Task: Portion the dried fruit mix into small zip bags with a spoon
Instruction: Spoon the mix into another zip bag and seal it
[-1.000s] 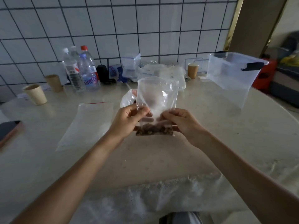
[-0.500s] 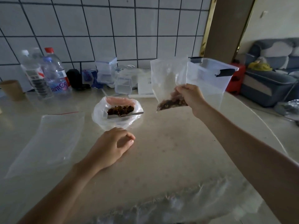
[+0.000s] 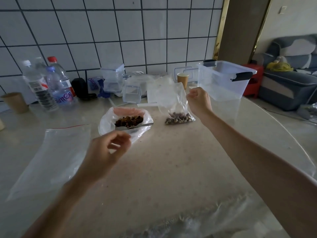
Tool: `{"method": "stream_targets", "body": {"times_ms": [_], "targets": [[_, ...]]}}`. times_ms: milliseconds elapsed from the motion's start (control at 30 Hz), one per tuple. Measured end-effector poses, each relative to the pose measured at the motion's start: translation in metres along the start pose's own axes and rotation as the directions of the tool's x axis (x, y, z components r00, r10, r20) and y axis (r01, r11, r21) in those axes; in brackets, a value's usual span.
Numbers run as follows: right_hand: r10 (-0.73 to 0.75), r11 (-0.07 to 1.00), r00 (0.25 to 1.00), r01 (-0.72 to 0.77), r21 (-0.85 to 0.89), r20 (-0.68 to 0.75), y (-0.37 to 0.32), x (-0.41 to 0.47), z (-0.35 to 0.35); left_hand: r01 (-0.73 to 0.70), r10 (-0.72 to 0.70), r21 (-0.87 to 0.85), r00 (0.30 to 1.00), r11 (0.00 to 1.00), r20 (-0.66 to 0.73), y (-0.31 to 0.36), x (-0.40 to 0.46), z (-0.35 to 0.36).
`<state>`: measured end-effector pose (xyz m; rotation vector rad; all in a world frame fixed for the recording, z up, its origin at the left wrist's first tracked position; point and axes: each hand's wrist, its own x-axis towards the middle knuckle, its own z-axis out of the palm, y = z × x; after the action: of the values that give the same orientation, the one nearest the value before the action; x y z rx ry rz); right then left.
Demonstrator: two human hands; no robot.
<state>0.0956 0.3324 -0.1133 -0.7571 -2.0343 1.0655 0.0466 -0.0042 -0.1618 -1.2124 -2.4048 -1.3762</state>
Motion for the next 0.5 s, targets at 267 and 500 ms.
{"method": "stream_targets", "body": {"times_ms": [267, 500], "targets": [[-0.255, 0.963, 0.955, 0.236, 0.133, 0.151, -0.024, -0.088, 0.012, 0.308, -0.205, 0.281, 0.917, 0.909, -0.342, -0.065, 0.019, -0.076], [-0.409, 0.908, 0.761, 0.392, 0.145, 0.504, -0.037, -0.150, 0.058, 0.700, -0.512, 0.501, 0.714, 0.509, -0.477, -0.113, -0.007, -0.092]]}}
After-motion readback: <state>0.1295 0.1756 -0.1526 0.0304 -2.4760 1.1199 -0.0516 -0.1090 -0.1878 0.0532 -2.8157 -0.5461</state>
